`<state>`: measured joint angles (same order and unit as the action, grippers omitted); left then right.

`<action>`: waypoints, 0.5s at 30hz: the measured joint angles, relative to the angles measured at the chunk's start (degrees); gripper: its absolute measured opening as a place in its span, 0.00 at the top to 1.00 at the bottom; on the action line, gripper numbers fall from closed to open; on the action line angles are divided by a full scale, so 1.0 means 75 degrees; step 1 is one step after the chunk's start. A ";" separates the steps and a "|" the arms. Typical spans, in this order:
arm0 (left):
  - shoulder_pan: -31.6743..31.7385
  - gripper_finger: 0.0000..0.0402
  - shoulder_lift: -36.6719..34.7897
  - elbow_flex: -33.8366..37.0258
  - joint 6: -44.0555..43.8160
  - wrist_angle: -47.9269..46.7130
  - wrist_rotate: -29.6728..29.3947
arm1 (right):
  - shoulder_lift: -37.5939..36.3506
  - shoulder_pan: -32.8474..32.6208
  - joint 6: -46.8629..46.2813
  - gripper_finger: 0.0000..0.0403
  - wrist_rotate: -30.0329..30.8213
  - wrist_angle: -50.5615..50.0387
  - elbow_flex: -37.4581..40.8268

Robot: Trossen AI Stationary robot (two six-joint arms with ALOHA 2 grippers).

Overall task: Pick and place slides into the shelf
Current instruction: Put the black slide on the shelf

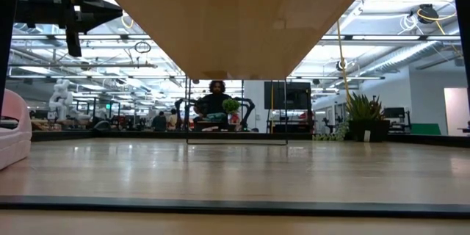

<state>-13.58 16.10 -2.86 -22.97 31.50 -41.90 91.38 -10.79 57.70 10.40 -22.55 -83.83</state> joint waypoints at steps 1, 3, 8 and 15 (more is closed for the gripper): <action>0.0000 0.92 0.0003 -0.0001 0.0006 -0.0002 -0.0002 | 0.0061 0.0033 0.0002 1.00 -0.0023 0.0105 0.0000; 0.0000 0.92 0.0000 -0.0001 0.0028 0.0001 -0.0002 | 0.0107 0.0041 0.0051 1.00 -0.0024 0.0145 0.0000; 0.0001 0.92 0.0000 0.0001 0.0051 0.0012 -0.0020 | 0.0183 0.0165 0.0171 1.00 -0.0036 0.0064 0.0000; 0.0003 0.92 0.0003 0.0001 0.0057 0.0003 -0.0022 | 0.0180 0.0502 0.0071 1.00 -0.0338 0.0133 0.0003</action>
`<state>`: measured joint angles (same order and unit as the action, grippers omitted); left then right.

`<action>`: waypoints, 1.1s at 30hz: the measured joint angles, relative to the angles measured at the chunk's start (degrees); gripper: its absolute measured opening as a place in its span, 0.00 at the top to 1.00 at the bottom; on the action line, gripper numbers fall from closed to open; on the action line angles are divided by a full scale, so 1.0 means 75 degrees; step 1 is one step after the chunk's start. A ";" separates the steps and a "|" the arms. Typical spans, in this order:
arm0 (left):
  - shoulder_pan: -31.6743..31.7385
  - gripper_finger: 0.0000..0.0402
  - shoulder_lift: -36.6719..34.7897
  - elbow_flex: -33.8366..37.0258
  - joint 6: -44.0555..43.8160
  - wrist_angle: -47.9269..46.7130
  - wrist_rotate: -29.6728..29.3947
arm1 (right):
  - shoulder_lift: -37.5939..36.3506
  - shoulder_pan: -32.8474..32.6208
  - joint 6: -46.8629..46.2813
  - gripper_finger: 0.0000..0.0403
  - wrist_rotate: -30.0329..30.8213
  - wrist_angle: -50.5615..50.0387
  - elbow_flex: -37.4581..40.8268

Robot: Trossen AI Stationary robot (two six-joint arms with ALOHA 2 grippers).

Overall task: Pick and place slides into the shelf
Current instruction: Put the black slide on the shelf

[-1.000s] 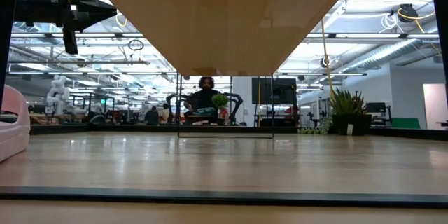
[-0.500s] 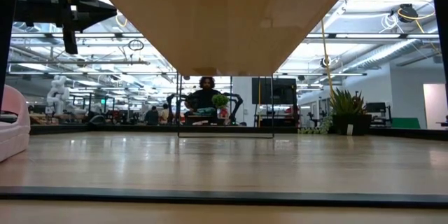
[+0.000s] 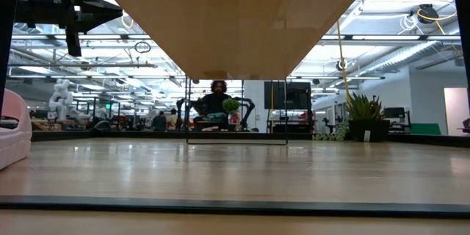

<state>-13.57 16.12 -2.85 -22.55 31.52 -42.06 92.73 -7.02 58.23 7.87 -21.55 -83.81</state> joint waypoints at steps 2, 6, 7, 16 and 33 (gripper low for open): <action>-0.0002 0.92 0.0000 0.0000 0.0003 -0.0008 0.0000 | 0.0000 0.0086 -0.0027 1.00 -0.0084 -0.0016 0.0000; -0.0003 0.92 0.0000 0.0000 0.0028 -0.0008 0.0000 | 0.0000 0.0151 -0.0021 1.00 -0.0127 -0.0016 0.0000; -0.0003 0.92 0.0000 0.0000 0.0059 -0.0007 -0.0003 | 0.0000 0.0151 -0.0038 1.00 -0.0225 -0.0021 0.0000; -0.0003 0.92 0.0000 0.0000 0.0073 -0.0005 -0.0006 | -0.0003 0.0220 -0.0018 1.00 -0.0476 -0.0013 0.0290; -0.0002 0.92 0.0000 0.0000 0.0178 -0.0005 -0.0009 | -0.0015 0.0528 0.0385 1.00 -0.0277 0.0276 0.0542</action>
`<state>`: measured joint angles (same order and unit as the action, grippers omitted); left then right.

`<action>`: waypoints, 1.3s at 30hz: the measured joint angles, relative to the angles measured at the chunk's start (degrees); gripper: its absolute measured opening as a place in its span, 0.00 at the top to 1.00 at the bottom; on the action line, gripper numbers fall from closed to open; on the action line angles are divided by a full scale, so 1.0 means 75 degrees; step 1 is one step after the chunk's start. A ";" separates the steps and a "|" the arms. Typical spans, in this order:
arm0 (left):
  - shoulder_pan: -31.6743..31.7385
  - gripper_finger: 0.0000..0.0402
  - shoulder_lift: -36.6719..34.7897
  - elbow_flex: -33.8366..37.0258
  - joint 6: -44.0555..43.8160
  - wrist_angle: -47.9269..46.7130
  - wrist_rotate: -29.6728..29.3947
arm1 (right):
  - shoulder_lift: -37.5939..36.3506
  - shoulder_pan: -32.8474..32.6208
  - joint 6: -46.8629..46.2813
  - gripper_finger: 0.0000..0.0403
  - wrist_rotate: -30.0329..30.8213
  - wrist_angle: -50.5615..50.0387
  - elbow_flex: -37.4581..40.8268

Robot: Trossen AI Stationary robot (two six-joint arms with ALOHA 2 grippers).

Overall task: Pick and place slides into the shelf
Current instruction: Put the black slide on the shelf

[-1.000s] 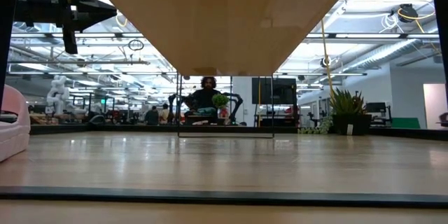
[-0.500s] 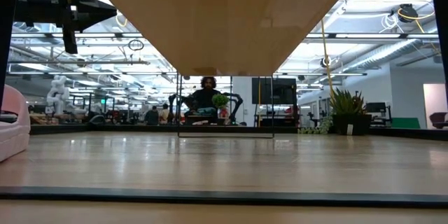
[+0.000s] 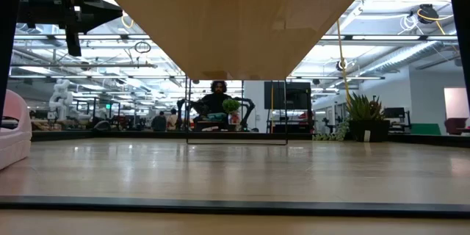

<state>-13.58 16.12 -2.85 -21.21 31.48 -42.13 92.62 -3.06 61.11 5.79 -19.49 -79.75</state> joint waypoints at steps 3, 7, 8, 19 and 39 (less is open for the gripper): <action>0.0002 0.92 0.0000 0.0000 0.0014 0.0000 0.0000 | 0.0003 0.0095 0.0141 1.00 0.0031 -0.0003 0.0003; 0.0000 0.92 0.0000 0.0000 0.0014 0.0000 0.0000 | 0.0003 0.0189 0.0167 1.00 0.0025 -0.0008 0.0006; 0.0000 0.92 0.0000 0.0000 0.0014 0.0000 0.0000 | 0.0003 0.0217 0.0198 1.00 0.0025 -0.0004 0.0006; 0.0003 0.92 0.0000 0.0000 0.0052 0.0000 -0.0003 | 0.0006 0.0261 0.0631 1.00 0.0212 -0.0006 0.0006; 0.0000 0.92 0.0000 0.0000 0.0067 -0.0003 -0.0038 | 0.0015 0.0098 0.1323 1.00 0.0483 0.0142 0.0012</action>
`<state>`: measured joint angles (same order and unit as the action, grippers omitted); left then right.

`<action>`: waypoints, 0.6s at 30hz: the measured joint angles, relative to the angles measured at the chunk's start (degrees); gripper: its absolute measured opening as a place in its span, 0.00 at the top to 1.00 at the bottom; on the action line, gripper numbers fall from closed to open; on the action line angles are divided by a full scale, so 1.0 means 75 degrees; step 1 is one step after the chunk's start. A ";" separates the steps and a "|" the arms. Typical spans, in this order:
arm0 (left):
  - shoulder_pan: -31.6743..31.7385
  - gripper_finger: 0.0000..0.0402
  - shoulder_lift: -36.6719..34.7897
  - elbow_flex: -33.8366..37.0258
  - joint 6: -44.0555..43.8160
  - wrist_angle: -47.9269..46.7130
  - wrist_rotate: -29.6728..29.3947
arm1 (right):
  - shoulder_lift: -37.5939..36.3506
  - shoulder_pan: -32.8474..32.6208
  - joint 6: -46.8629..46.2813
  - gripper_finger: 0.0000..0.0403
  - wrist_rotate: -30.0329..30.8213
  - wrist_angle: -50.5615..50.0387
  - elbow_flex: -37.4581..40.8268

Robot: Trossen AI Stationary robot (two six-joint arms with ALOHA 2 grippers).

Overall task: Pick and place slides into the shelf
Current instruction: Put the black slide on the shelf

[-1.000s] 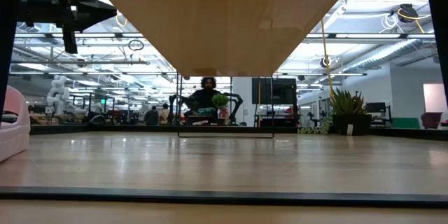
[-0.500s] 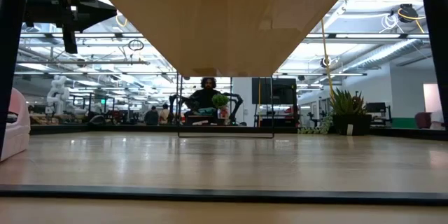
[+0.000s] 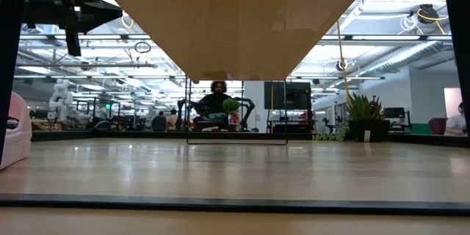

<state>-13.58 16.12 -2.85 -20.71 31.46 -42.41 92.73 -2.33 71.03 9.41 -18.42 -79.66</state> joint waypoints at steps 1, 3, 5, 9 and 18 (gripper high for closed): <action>0.0000 0.92 0.0000 0.0000 0.0000 0.0000 -0.0026 | 0.0000 0.0000 0.0013 1.00 -0.0006 -0.0005 0.0000; 0.0003 0.92 0.0000 0.0000 -0.0002 0.0002 -0.0035 | 0.0000 0.0000 0.0021 1.00 -0.0011 -0.0021 0.0000; 0.0002 0.92 0.0000 0.0000 -0.0006 0.0000 -0.0035 | 0.0000 0.0000 0.0022 1.00 -0.0012 -0.0039 0.0000; 0.0000 0.92 0.0000 0.0000 -0.0007 0.0002 -0.0035 | 0.0000 -0.0003 0.0049 1.00 0.0003 -0.0087 0.0000; 0.0003 0.92 0.0000 0.0000 -0.0015 0.0000 -0.0035 | 0.0000 -0.0003 0.0399 1.00 0.0338 -0.0097 0.0000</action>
<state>-13.56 16.12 -2.85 -20.82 31.46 -42.68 92.73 -2.35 74.03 11.94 -19.15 -79.66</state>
